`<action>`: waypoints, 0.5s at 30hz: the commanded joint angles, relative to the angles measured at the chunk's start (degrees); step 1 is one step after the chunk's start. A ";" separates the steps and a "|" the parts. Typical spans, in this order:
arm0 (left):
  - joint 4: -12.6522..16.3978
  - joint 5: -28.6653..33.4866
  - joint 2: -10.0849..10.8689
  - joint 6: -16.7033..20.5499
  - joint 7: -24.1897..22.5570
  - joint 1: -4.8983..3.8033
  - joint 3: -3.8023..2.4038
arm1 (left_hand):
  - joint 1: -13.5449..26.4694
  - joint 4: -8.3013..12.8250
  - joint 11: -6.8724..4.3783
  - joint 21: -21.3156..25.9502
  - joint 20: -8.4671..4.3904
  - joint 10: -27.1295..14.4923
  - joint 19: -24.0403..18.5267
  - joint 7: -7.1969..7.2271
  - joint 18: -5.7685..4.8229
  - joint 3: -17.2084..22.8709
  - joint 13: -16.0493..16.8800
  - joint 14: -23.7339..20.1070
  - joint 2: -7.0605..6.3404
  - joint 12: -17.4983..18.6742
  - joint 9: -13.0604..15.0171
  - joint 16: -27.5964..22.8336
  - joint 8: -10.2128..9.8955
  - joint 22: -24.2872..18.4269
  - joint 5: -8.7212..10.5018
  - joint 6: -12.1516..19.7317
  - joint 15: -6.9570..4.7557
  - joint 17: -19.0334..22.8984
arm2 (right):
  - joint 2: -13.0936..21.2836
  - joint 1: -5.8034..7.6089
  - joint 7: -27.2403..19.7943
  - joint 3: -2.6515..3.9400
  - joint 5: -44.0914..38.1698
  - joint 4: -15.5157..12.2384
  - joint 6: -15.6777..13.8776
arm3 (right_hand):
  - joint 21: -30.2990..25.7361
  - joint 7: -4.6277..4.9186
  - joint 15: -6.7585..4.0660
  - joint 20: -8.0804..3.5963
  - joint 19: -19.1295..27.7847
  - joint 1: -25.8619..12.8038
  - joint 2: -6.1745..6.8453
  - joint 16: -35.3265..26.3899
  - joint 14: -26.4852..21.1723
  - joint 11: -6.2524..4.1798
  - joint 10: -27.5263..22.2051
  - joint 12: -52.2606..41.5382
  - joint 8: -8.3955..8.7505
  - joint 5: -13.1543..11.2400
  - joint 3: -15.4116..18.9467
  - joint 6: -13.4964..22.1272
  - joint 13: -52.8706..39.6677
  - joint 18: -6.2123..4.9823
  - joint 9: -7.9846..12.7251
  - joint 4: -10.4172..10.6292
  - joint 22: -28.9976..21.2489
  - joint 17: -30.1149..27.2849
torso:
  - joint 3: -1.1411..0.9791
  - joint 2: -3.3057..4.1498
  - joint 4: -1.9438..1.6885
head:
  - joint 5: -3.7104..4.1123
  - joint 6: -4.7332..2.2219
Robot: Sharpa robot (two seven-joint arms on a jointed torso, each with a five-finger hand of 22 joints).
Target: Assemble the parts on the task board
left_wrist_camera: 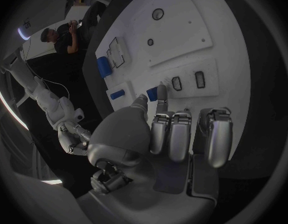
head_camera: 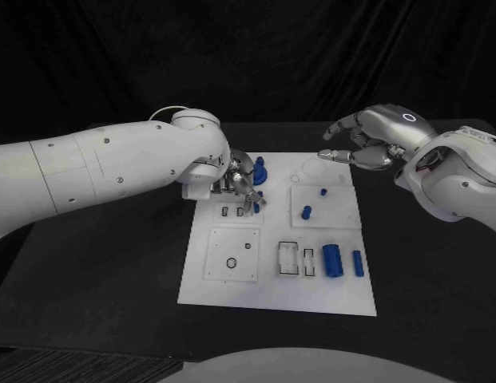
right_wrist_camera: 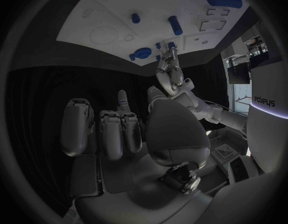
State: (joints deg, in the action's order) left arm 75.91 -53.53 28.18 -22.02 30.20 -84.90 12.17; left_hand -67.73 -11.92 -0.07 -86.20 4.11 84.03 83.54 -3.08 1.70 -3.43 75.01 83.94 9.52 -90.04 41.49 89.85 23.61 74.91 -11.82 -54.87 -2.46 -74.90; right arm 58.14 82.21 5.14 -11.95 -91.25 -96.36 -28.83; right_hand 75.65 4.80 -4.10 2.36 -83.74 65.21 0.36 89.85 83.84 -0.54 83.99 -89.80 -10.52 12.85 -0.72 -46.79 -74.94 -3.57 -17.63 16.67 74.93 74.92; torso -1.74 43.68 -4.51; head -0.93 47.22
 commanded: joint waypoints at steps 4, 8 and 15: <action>-0.47 -0.01 -0.35 -1.37 -0.25 0.20 -0.05 | -0.65 0.62 -0.08 0.63 -0.02 5.97 -0.59 -0.11 0.36 1.16 14.99 6.06 -0.23 0.04 0.53 0.15 -0.85 9.05 -1.48 -0.38 0.04 -15.10 | 0.01 -0.13 1.24 0.04 -0.09 0.09 0.43 | -0.49 0.09 0.39 0.29 -0.32 0.06 -0.60 0.15 6.16 0.26 6.01 -0.20 -0.06 0.33 0.33 -0.42 -15.06 0.31 0.08 -0.09 10.78 15.08 | -0.02 -0.01 0.00 | 0.10 0.21; -0.74 -0.01 -0.65 -1.51 -0.38 0.23 -0.04 | -0.84 1.10 -0.08 0.93 -0.04 5.97 -0.96 -0.10 0.47 1.95 14.99 6.06 -0.37 0.04 0.84 0.15 -1.36 8.76 -2.38 -0.36 0.05 -15.10 | -0.03 -0.13 1.30 0.04 -0.09 0.11 0.48 | -0.68 0.09 0.39 0.29 -0.25 0.10 -0.63 0.15 6.16 0.27 6.01 -0.20 -0.05 0.36 0.33 -0.43 -15.06 0.27 0.09 -0.10 10.72 15.08 | -0.03 -0.02 0.00 | 0.10 0.43; -1.12 -0.01 -0.88 -1.65 -0.76 0.27 -0.04 | -1.46 2.47 -0.18 1.07 -0.08 5.97 -0.99 0.01 0.48 3.98 14.99 6.06 -0.97 0.04 1.52 0.15 -2.29 8.78 -3.71 -0.50 -0.03 -15.10 | 0.10 -0.13 1.54 0.04 -0.09 0.09 0.80 | -1.05 0.12 0.42 0.31 -0.09 0.39 -0.83 0.15 6.16 0.29 6.01 -0.20 -0.01 0.45 0.28 -0.49 -15.06 0.20 0.14 -0.18 10.61 15.08 | 0.00 0.00 -0.01 | 0.11 0.82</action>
State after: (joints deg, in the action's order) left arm 74.89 -53.50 27.42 -22.69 30.09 -84.83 12.10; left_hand -68.70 -9.46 -0.07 -85.38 4.02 84.03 83.01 -3.08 1.70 0.29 74.99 83.94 8.54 -90.03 42.96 89.85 21.52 74.90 -15.37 -54.87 -2.46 -74.90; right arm 58.17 82.21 5.38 -11.95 -91.24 -96.24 -28.45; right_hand 74.99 5.01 -4.10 2.36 -83.74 65.67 -0.10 89.85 83.83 -0.55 83.99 -89.80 -10.52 13.08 -0.73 -46.99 -74.93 -3.57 -17.56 16.67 74.92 74.92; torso -1.75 43.67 -4.51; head -0.77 47.89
